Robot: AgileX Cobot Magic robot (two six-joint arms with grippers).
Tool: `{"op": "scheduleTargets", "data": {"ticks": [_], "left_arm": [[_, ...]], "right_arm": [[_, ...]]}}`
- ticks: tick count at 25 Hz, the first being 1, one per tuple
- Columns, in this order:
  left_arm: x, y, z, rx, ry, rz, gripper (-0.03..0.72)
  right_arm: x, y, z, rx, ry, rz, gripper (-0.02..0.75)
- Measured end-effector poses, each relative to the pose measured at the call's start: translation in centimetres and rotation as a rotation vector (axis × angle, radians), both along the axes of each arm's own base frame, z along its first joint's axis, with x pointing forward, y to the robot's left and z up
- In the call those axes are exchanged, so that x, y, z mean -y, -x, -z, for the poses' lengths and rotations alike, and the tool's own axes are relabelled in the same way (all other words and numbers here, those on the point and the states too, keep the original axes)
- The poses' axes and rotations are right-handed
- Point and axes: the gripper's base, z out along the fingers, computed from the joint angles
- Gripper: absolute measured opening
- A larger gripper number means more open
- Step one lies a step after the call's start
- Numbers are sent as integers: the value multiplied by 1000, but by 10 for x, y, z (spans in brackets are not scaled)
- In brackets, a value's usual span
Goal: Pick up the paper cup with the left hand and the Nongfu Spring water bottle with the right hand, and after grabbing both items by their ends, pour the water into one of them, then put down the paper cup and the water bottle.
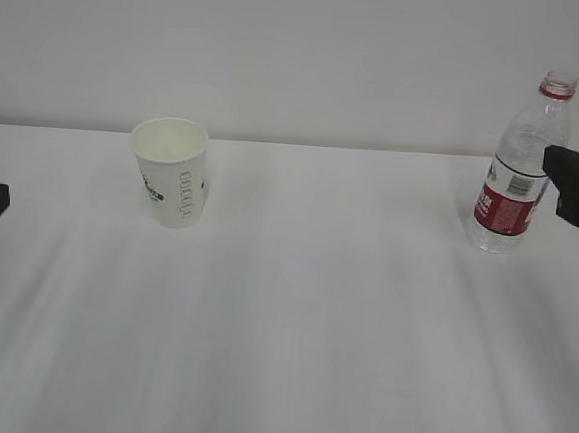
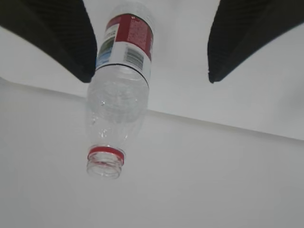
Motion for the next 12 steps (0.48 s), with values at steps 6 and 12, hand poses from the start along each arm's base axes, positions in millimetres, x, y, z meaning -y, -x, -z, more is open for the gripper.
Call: {"op": "scheduleTargets", "data": {"ticks": [6, 12], "left_arm": [[4, 18, 28, -122, 43, 37, 515], [8, 19, 40, -189, 53, 85, 515]], "right_arm": [[-2, 17, 14, 73, -25, -23, 549], [-2, 35, 31, 66, -64, -28, 549]]}}
